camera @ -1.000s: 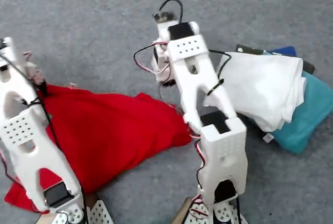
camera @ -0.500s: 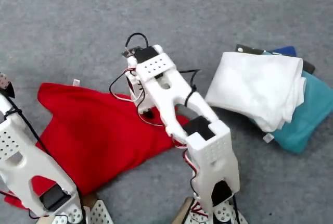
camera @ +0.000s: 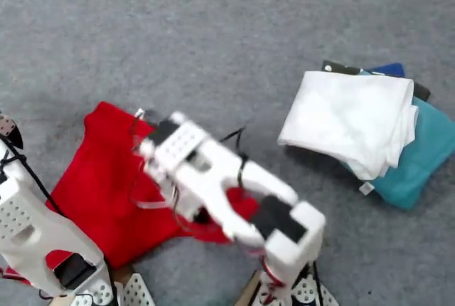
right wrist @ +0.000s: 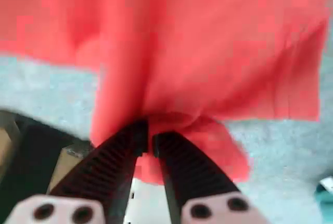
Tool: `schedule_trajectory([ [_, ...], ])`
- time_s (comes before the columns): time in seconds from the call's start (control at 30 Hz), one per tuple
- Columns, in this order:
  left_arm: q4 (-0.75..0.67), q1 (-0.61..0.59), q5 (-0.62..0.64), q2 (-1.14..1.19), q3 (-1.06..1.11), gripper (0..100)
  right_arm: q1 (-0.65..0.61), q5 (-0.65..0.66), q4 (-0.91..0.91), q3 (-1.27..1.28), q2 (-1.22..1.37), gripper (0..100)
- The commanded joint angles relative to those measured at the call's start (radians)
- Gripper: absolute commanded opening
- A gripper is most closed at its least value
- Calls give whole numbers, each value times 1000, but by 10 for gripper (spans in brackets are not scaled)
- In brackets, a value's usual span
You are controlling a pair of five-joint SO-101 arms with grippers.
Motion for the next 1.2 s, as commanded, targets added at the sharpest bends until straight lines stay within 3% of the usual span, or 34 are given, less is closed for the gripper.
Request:
schedule_trajectory([
  [0.0,9,5,-12,-63,2,142,-31,12,-49,35,-114,32],
  [0.2,9,5,-9,-61,8,142,135,-38,80,-142,-179,319],
  [0.27,9,5,-9,-61,8,142,201,-21,86,-182,-213,368],
  [0.37,9,7,-12,-61,8,142,292,95,80,-191,-249,374],
  [0.5,9,4,-12,-61,10,142,371,103,52,-185,-202,374],
  [0.8,9,21,-12,-61,10,142,379,-135,-160,-133,127,374],
  [0.93,9,21,-12,-61,10,142,379,-150,-155,-140,232,328],
  [1.1,9,22,-12,-60,10,142,382,-146,-141,-185,243,28],
  [1.17,9,22,-12,-60,10,142,384,-150,-140,-206,237,27],
])
